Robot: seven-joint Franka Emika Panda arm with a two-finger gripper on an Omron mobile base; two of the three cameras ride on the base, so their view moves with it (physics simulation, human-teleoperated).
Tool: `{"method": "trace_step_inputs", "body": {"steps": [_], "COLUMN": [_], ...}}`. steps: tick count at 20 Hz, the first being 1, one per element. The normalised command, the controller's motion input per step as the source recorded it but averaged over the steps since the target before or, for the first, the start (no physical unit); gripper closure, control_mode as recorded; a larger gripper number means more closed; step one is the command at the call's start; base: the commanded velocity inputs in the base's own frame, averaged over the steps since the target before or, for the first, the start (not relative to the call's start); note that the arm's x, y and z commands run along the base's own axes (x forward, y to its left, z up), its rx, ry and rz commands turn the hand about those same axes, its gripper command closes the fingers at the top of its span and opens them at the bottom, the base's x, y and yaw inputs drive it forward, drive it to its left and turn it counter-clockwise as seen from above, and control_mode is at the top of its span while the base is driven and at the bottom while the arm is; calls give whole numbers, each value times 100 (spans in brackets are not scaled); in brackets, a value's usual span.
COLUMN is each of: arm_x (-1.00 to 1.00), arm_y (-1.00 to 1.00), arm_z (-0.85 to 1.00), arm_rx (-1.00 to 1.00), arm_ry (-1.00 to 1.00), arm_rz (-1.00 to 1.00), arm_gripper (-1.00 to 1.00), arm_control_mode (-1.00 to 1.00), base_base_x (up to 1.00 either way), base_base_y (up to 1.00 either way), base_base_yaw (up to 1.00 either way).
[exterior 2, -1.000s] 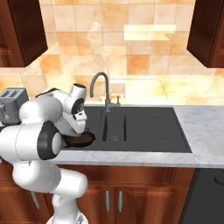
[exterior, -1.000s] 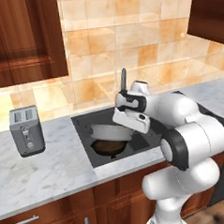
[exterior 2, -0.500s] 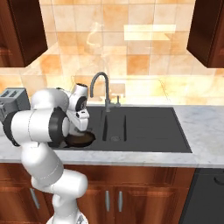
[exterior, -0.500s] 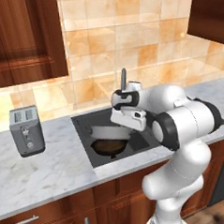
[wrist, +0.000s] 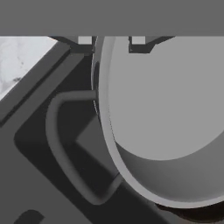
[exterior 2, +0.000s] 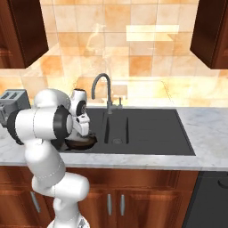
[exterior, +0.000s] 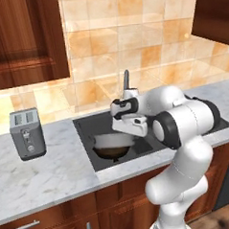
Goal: Move the pot and pan from the stove into the sink.
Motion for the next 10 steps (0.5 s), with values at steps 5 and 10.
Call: {"method": "trace_step_inputs", "body": {"steps": [5, 10], "arm_x": [28, 41], "arm_y": [0, 0], "arm_z": [-32, -32], "arm_rx": [-12, -11], "arm_ry": [-2, -2], "arm_rz": [-1, -2], "arm_gripper": [100, 100], "arm_control_mode": [-100, -100], "base_base_x": [0, 0], "base_base_y": [0, 0], "base_base_yaw": [0, 0]}}
